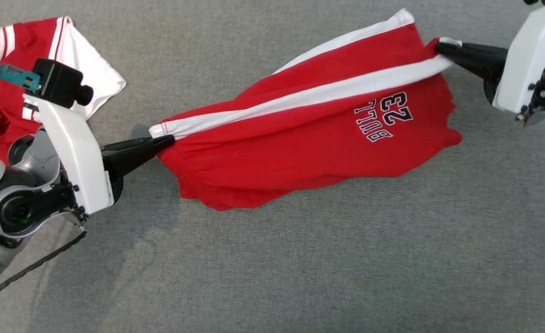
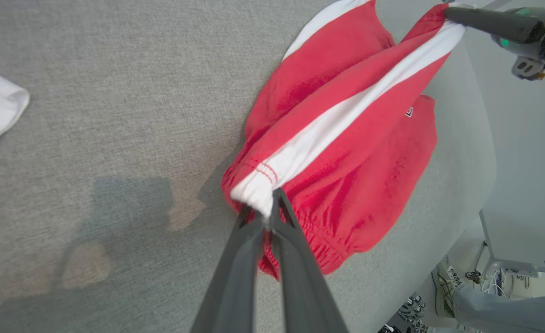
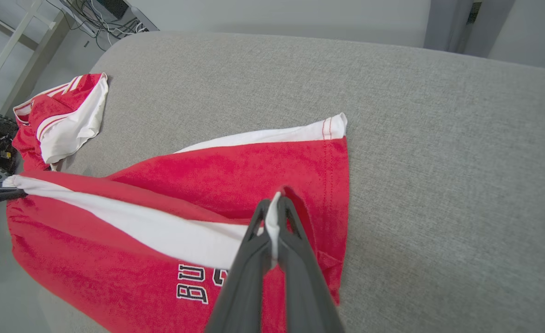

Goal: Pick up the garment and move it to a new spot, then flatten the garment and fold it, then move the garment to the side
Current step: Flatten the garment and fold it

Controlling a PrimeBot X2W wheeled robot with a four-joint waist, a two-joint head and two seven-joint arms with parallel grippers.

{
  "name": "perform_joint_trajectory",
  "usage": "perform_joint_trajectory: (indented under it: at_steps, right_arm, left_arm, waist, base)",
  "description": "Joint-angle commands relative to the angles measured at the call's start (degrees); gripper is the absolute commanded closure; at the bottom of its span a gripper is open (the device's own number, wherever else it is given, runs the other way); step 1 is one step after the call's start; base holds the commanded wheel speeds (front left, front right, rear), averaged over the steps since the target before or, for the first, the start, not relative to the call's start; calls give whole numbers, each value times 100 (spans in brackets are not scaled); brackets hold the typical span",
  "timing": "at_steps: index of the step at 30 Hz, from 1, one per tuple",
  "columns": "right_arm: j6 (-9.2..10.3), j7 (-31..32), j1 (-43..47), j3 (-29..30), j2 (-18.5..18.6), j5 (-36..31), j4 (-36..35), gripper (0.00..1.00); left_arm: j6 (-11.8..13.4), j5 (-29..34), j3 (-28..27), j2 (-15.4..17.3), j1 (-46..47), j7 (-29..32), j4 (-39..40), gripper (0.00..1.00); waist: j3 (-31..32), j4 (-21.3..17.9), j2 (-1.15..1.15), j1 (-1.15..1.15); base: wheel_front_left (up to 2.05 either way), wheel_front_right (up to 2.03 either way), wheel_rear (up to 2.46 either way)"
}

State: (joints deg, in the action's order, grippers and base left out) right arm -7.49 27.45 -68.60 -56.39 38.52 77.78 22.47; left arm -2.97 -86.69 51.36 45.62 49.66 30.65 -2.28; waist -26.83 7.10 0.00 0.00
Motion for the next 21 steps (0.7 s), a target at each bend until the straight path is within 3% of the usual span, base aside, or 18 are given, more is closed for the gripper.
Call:
perform_joint_trajectory:
  at_steps: [1, 12, 21]
  right_arm:
    - [-1, 17, -133, 8, -47, -71, 134, 100]
    - [-1, 122, -910, 77, -368, -409, 926, 100]
    - [-1, -90, -1137, -39, -595, -634, 1280, 100]
  left_arm:
    - [-58, 17, 11, -79, 103, -28, -129, 100]
    - [-318, 103, 30, -615, 387, -131, -706, 100]
    - [-406, 146, 33, -798, 535, -184, -848, 100]
  waist:
    - [-173, 167, 0, 0]
    - [-526, 426, 0, 0]
    - [-662, 480, 0, 0]
  base:
    - [0, 0, 0]
    - [0, 0, 0]
    - [0, 0, 0]
